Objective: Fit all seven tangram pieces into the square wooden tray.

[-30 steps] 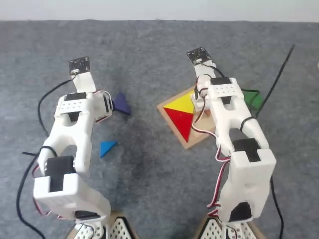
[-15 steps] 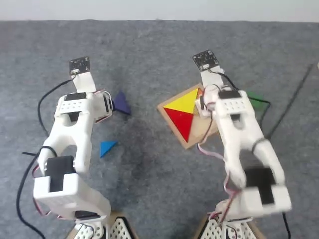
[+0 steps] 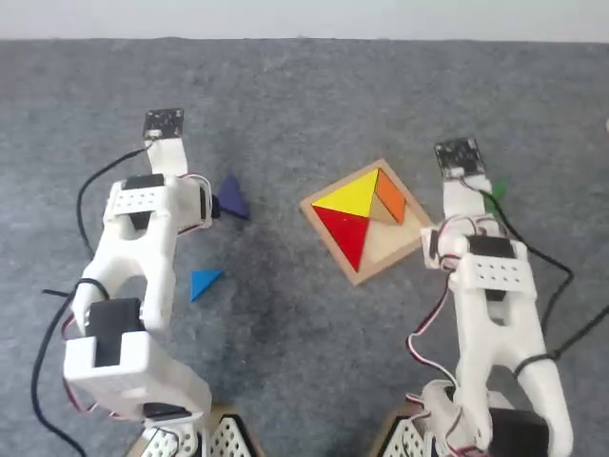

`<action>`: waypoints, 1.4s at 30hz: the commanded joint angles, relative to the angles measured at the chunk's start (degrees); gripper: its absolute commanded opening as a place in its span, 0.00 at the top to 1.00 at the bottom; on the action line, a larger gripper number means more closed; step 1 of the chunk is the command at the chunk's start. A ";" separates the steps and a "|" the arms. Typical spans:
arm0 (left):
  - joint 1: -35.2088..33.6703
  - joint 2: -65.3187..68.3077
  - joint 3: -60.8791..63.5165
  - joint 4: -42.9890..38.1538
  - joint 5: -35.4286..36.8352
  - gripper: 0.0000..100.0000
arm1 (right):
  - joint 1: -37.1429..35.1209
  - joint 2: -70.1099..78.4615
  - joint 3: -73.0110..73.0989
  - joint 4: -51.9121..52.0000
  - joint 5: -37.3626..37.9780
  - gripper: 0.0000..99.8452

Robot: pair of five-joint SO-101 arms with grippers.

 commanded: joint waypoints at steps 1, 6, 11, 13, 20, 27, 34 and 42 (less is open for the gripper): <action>1.32 -2.02 -5.85 4.22 -1.14 0.79 | -0.57 -2.33 1.05 -2.42 -0.44 0.77; 3.87 -2.02 -9.27 4.92 -0.88 0.79 | -0.92 -2.15 3.87 -7.43 -0.53 0.77; 4.75 -2.02 -11.82 5.01 0.09 0.78 | -0.84 -2.15 5.45 -10.59 -0.09 0.77; 4.57 -2.02 -12.26 4.66 2.20 0.78 | -0.92 -2.15 5.27 -10.59 -0.09 0.77; 3.52 -2.02 -9.63 4.66 6.51 0.78 | -0.13 0.66 -2.11 -6.46 1.49 0.77; 2.20 -2.02 0.04 -3.87 8.09 0.78 | -3.03 16.04 -16.18 -0.31 3.60 0.77; 2.37 -2.02 2.24 -7.38 8.09 0.78 | -8.04 23.08 -21.19 -0.04 3.96 0.77; 2.20 -2.11 1.89 -7.30 8.00 0.78 | -10.07 31.52 -26.20 0.57 3.78 0.77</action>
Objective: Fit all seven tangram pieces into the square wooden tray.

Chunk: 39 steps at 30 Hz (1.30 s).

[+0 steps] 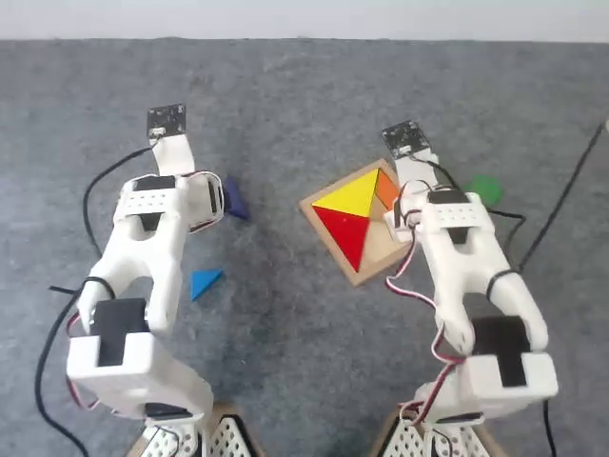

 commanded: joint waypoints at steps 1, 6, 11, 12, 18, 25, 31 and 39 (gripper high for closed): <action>-0.35 -2.11 -0.75 -0.88 0.35 0.78 | -0.84 2.68 -5.01 1.54 0.53 0.77; -0.35 -2.11 -0.66 -0.79 0.35 0.78 | -0.48 7.69 -11.25 5.58 0.26 0.77; -0.35 -2.11 -0.57 -0.79 0.35 0.78 | 0.04 9.54 -12.75 6.37 0.26 0.77; -0.35 -2.11 -0.57 -0.79 0.35 0.78 | -0.04 9.36 -12.57 6.99 0.26 0.77; -0.44 -2.11 -0.57 -0.79 0.35 0.78 | -0.40 9.01 -12.40 13.49 -2.11 0.77; -0.44 -2.11 -0.66 -0.88 0.35 0.78 | -1.36 9.01 -12.40 18.33 -4.66 0.77; -0.44 -2.11 -0.66 -0.88 0.35 0.78 | -6.29 8.92 -11.87 19.30 -6.42 0.77; -0.44 -2.11 -0.75 -0.97 0.35 0.78 | -9.27 8.31 -11.87 20.44 -8.53 0.77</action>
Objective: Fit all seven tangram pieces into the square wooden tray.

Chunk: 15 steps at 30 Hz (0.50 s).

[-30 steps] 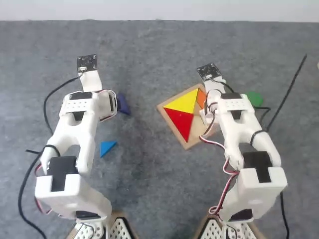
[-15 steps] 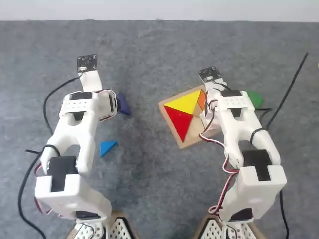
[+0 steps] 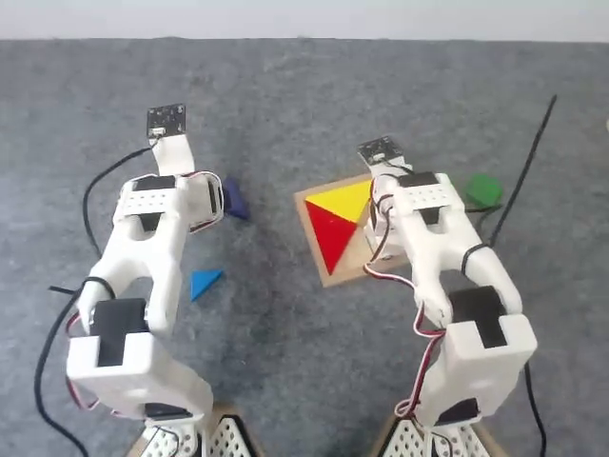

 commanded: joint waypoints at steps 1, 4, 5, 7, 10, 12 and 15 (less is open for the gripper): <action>-0.44 -2.11 -0.75 -0.97 0.35 0.78 | -2.77 -2.33 -0.62 1.27 -2.29 0.77; -0.44 -2.11 -0.75 -0.97 0.35 0.78 | -3.91 -6.55 0.53 0.84 -4.04 0.77; -0.44 -2.11 -0.75 -0.88 0.35 0.78 | -4.62 -8.48 1.23 0.75 -5.01 0.77; -0.44 -2.11 -0.75 -0.88 0.35 0.78 | -5.93 -12.44 2.99 0.75 -6.51 0.77; -0.44 -2.11 -0.66 -0.79 0.35 0.78 | -6.20 -17.71 5.45 0.57 -9.23 0.77; -0.44 -2.11 -0.48 -0.79 0.35 0.78 | -5.67 -21.05 7.47 -0.04 -10.37 0.77; -0.44 -2.11 -0.40 -0.70 0.35 0.78 | -2.95 -25.98 11.34 -1.45 -10.37 0.77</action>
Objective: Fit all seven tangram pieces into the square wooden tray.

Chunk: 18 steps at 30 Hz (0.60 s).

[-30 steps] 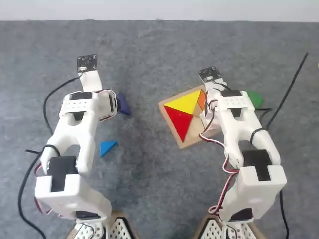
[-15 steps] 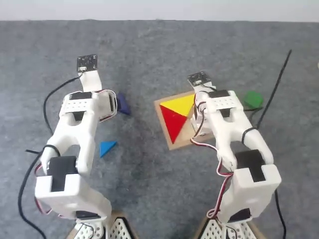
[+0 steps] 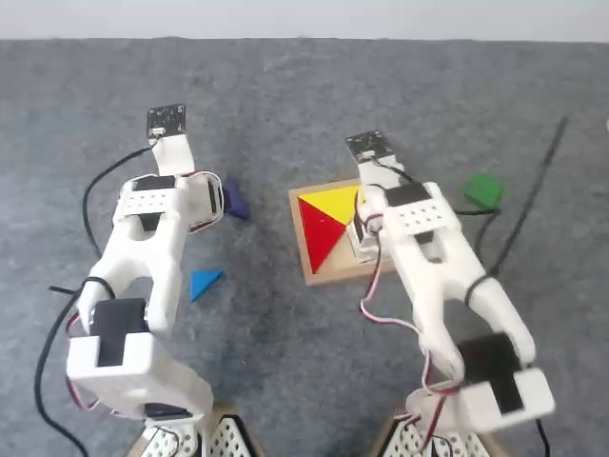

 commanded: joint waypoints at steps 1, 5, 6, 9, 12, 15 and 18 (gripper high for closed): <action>-0.44 -2.11 -0.40 -0.70 0.35 0.78 | 4.00 -8.48 2.64 -2.59 -0.26 0.77; -0.44 -2.11 -0.40 -0.70 0.35 0.78 | 13.58 -12.53 5.19 -7.87 4.48 0.77; -0.44 -2.11 -0.31 -0.70 0.35 0.78 | 15.87 -12.44 5.01 -8.57 5.89 0.77; -0.44 -2.11 0.48 -0.88 0.35 0.78 | 21.41 -10.42 3.08 -8.22 9.41 0.77; -0.44 -2.11 0.48 -1.05 0.35 0.78 | 24.40 -6.99 -0.88 -7.87 10.90 0.76; -0.35 -2.11 0.48 -1.05 0.35 0.78 | 24.92 -1.71 -7.30 -7.78 11.34 0.76; -0.35 -2.11 0.48 -0.97 0.35 0.78 | 24.66 5.49 -14.86 -7.78 11.52 0.76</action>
